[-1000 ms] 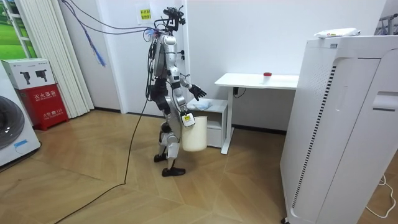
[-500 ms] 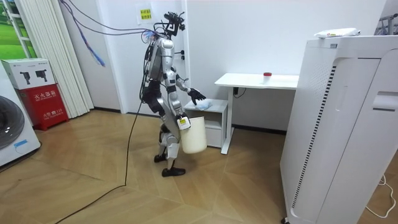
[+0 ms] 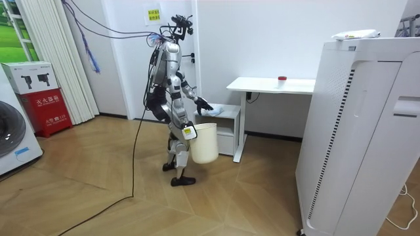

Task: Pick garbage

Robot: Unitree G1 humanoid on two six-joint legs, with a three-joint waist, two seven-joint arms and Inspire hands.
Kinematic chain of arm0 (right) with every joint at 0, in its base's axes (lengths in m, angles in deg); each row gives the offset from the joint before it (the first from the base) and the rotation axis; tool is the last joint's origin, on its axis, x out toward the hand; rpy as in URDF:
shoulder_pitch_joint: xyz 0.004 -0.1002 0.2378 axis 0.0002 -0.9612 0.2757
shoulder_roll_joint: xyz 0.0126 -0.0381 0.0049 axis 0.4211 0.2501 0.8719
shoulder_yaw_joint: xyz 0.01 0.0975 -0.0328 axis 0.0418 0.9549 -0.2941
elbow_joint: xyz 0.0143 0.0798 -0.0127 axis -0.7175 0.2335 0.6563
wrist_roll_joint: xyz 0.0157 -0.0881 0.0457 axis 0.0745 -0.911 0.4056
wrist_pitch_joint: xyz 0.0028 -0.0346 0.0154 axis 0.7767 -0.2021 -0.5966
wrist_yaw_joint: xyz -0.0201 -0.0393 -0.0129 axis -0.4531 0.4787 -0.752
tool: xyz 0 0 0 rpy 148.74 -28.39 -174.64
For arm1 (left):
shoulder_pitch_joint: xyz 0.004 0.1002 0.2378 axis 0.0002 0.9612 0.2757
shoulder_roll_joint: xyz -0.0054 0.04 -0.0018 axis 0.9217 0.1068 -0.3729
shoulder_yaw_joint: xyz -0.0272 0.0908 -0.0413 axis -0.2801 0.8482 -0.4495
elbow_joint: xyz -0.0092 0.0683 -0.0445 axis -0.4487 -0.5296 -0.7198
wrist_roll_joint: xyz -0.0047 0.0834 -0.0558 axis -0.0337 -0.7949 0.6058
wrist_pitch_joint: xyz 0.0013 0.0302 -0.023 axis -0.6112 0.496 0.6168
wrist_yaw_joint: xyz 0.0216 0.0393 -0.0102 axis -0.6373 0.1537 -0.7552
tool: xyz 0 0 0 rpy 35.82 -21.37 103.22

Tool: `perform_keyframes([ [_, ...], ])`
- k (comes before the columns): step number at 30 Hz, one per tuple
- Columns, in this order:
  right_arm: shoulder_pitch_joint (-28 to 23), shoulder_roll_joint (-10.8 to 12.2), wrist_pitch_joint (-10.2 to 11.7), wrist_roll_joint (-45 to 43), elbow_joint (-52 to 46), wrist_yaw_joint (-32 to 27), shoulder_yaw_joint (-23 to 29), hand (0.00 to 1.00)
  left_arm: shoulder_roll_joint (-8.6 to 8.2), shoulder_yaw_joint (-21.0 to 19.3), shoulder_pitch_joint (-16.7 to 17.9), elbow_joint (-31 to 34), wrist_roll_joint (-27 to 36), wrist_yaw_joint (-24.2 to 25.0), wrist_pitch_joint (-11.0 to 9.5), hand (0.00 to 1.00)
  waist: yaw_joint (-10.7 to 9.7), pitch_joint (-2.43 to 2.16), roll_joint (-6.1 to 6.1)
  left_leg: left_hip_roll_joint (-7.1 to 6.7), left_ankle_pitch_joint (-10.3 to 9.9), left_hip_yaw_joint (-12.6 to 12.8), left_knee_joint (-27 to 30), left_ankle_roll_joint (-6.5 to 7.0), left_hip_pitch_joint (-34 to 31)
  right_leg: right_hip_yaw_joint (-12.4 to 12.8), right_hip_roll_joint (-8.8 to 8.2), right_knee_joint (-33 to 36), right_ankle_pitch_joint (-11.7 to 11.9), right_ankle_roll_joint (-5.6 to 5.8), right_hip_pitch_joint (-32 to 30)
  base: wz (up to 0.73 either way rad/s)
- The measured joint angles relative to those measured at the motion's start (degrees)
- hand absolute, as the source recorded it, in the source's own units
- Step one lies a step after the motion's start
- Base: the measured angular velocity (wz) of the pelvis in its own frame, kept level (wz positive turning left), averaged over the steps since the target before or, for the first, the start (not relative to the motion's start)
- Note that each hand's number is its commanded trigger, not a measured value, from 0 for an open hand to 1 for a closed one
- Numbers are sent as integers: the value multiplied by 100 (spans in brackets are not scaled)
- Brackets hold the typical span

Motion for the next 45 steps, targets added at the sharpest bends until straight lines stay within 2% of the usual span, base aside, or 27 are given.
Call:
perform_keyframes([
  [3,0,-2,-1,84,-57,-28,-19,100,62,89,-5,-38,-166,114,148,0,11,0,0,21,3,11,30,-4,-117,-14,3,-9,12,-20,-101,-2],
  [5,0,-12,-15,157,-55,-57,-30,100,96,225,-10,-36,-202,136,189,0,15,0,0,24,3,7,41,-4,-161,-19,4,-9,11,-21,-137,0],
  [10,2,-97,-10,190,-92,-69,-30,100,166,232,-65,-37,-834,52,257,0,28,-8,-13,26,2,60,90,-2,-323,6,-7,73,2,-18,-321,0],
  [12,-24,-144,-45,344,-182,-109,-34,100,287,336,-145,-43,-1103,-50,336,0,2,-9,-13,35,4,76,129,-2,-461,-2,-10,102,1,-23,-445,2],
  [17,-171,-303,-184,738,-576,-74,-78,100,321,334,-502,-381,-1581,-269,496,0,-37,-12,-19,48,3,91,321,0,-749,1,-22,276,-23,-47,-711,3],
  [21,-268,-355,-216,752,-863,-43,-66,100,503,333,-577,-387,-1842,-418,642,0,-187,-12,-19,57,3,98,426,0,-941,-2,-26,374,-23,-54,-898,0],
  [22,-270,-355,-222,752,-885,-42,-64,100,522,333,-588,-387,-1868,-428,663,19,-204,-12,-19,59,3,100,436,0,-963,-1,-25,383,-21,-58,-920,0],
  [23,-269,-360,-236,760,-916,-30,-61,100,547,335,-606,-387,-1941,-479,721,65,-238,-12,-19,66,3,101,475,0,-1006,-3,-23,408,-21,-58,-961,0],
  [24,-270,-369,-255,792,-977,-20,-57,100,579,338,-630,-387,-1952,-529,749,100,-276,-12,-19,68,0,101,524,4,-1063,-9,-27,458,-31,-67,-1014,0],
  [26,-283,-388,-279,915,-1056,-18,-62,100,631,350,-705,-386,-1955,-557,759,100,-314,-12,-18,72,-4,97,610,8,-1182,-16,-49,550,-57,-85,-1115,9],
  [30,-364,-505,-282,997,-1249,-24,-2,100,707,371,-865,-365,-1960,-1028,762,100,-316,-12,-19,59,-37,98,831,11,-1415,-28,-118,808,-142,-116,-1371,7],
  [33,-368,-524,-289,995,-1285,-25,-1,100,798,373,-1002,-373,-1960,-1112,784,100,-322,-12,-18,55,-53,51,927,-6,-1453,-33,-131,911,-162,-134,-1404,0],
  [35,-372,-527,-291,999,-1290,-24,-3,100,751,375,-978,-345,-2010,-1208,753,100,-323,-12,-18,57,-58,36,972,-16,-1466,-46,-135,959,-185,-142,-1406,5],
  [39,-437,-537,-328,999,-1390,26,-3,100,756,384,-975,-354,-2063,-1234,852,100,-338,-12,-17,82,-73,-27,1037,-57,-1530,-109,-112,963,-186,-161,-1406,5],
  [45,-462,-538,-324,1030,-1396,29,-4,100,749,459,-958,-353,-2065,-1216,933,100,-308,-13,-16,139,-61,-14,1077,-34,-1541,-182,-106,946,-164,-196,-1384,-2],
])
